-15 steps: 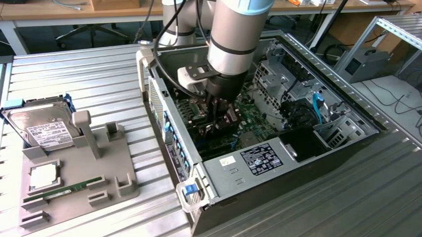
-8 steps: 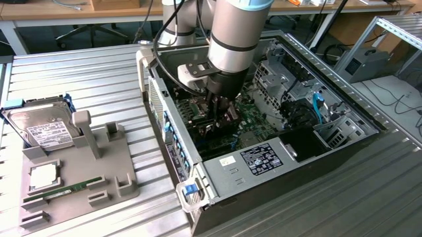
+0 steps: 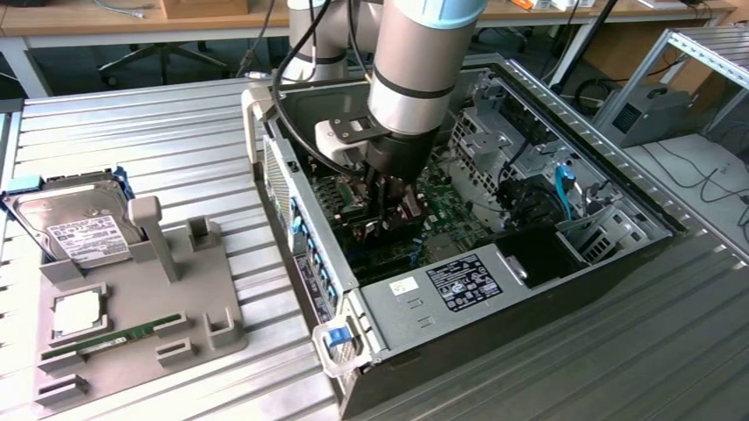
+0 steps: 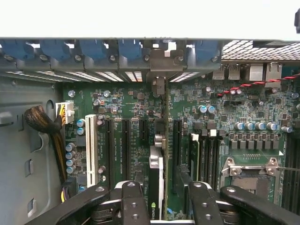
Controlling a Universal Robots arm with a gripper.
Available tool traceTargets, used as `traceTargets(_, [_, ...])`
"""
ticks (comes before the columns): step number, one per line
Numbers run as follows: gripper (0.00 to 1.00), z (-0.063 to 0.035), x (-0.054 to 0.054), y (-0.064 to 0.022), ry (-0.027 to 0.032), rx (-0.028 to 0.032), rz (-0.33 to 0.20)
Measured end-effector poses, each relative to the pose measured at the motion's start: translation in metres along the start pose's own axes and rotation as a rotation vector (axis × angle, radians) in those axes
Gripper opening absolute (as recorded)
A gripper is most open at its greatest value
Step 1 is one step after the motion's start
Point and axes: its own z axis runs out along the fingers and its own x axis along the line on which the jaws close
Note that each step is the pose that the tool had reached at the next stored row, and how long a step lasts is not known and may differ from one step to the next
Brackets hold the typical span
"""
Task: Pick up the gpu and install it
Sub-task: 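Insert the gpu into the slot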
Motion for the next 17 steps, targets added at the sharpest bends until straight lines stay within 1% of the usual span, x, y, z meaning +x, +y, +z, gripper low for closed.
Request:
traceTargets(6, [0.4, 0.0001, 0.0, 0.0, -0.0001, 0.0001, 0.0])
traceTargets(7, [0.38, 0.0001, 0.0, 0.0, -0.0001, 0.0001, 0.0])
traceTargets(9, [0.26, 0.0001, 0.0, 0.0, -0.0001, 0.0001, 0.0])
traceTargets(17, [0.26, 0.0001, 0.0, 0.0, -0.0001, 0.0, 0.0])
